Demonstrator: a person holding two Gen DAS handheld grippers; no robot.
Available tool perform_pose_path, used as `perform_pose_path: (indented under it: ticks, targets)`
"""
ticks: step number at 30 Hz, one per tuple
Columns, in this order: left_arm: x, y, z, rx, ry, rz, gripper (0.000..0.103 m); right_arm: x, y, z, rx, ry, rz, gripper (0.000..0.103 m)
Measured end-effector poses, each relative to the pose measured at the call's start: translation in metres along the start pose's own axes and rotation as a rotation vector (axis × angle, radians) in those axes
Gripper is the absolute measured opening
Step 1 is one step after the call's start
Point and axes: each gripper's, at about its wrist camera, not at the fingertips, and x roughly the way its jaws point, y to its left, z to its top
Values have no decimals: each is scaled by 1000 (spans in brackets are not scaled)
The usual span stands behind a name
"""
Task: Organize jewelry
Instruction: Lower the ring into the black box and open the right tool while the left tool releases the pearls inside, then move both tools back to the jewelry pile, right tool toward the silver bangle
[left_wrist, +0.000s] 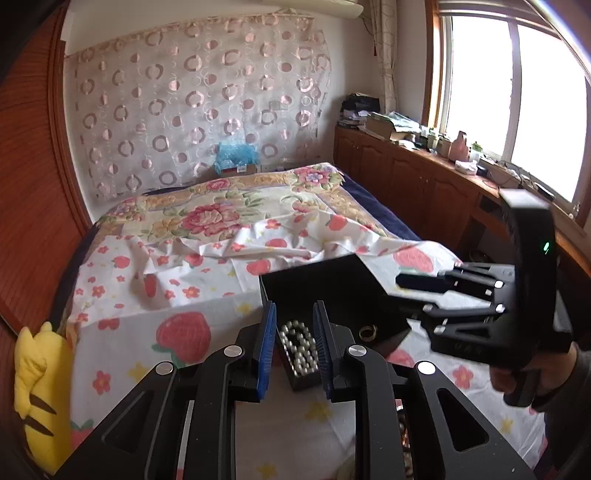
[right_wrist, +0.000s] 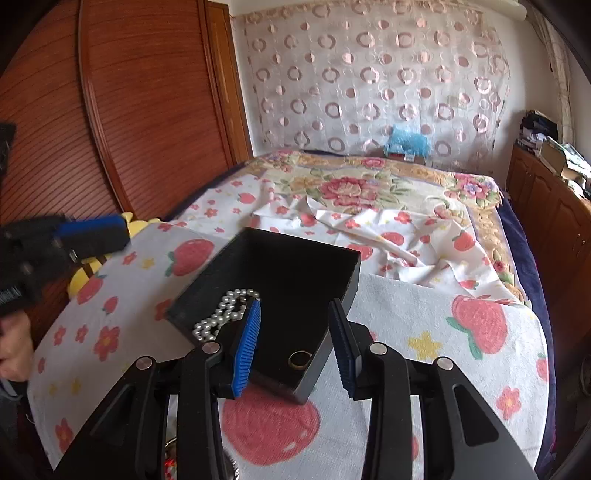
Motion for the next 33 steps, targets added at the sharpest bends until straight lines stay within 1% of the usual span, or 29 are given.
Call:
perform_pose_path:
  ticks: [5,7,9,11,12,14,17,18,20,24,29,33]
  targets:
    - [-5,-7,-30,9,14,-16,20,-23,9,-16,-6,-27,0,41]
    - [-8,-9,-42,6,20,-27,21,-30,14,-26,-7,-21,5,41]
    - [-10,-10,-53,-6,31,-40,24,-35,18,-36,-8,-16,10,41]
    - [-12,-11,-65,-20,39,-59,25,-39,24,-45,-8,-10,21,44]
    - [-12,-11,-70,-25,44,-62,25,-41,26,-50,-5,-5,29,48]
    - [-11,-12,-79,-29,58,-61,25,-42,32,-59,-3,4,44,49]
    - [-12,-12,-92,-30,73,-60,25,-40,41,-69,-17,29,53,52]
    - [-12,-13,-97,-31,78,-58,25,-39,43,-72,-13,38,57,56]
    - [-14,-12,-104,-35,84,-54,25,-36,45,-77,2,54,71,62]
    - [-19,-8,-117,-58,90,-54,26,-22,52,-81,9,96,80,69]
    - [-23,-9,-124,-61,94,-56,26,-4,53,-88,49,160,101,70]
    - [-27,-10,-126,-63,88,-62,26,2,55,-92,69,186,98,70]
